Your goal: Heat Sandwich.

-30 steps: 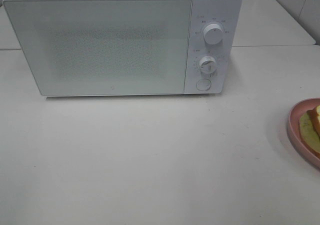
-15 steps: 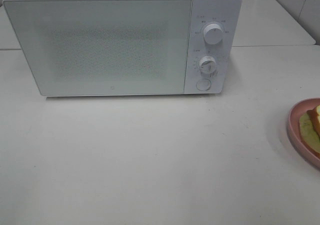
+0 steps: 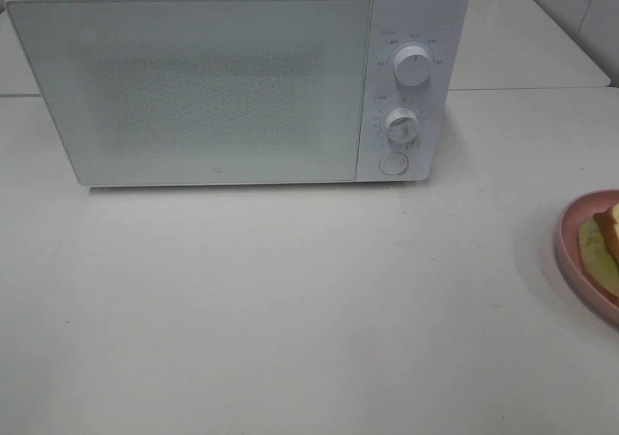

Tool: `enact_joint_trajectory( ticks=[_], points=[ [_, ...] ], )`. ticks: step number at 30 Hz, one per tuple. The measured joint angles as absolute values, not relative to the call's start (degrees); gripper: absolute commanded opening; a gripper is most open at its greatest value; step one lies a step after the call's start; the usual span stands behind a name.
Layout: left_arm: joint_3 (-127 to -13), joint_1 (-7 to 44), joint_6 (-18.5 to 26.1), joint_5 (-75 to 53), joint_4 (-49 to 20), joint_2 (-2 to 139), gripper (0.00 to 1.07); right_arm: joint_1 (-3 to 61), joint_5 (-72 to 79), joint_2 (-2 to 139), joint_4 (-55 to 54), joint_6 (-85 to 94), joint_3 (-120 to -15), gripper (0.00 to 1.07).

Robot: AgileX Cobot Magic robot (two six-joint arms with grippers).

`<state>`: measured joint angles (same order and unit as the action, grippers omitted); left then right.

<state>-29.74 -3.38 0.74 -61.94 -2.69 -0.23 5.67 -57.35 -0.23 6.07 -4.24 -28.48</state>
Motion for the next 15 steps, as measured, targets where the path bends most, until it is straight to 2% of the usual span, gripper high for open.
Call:
enact_joint_trajectory(
  ticks=[15],
  points=[
    [-29.7, -3.4, 0.7, -61.9, -2.7, -0.2, 0.96, 5.7, -57.4, -0.2, 6.1, -4.2, -28.5, 0.75]
  ],
)
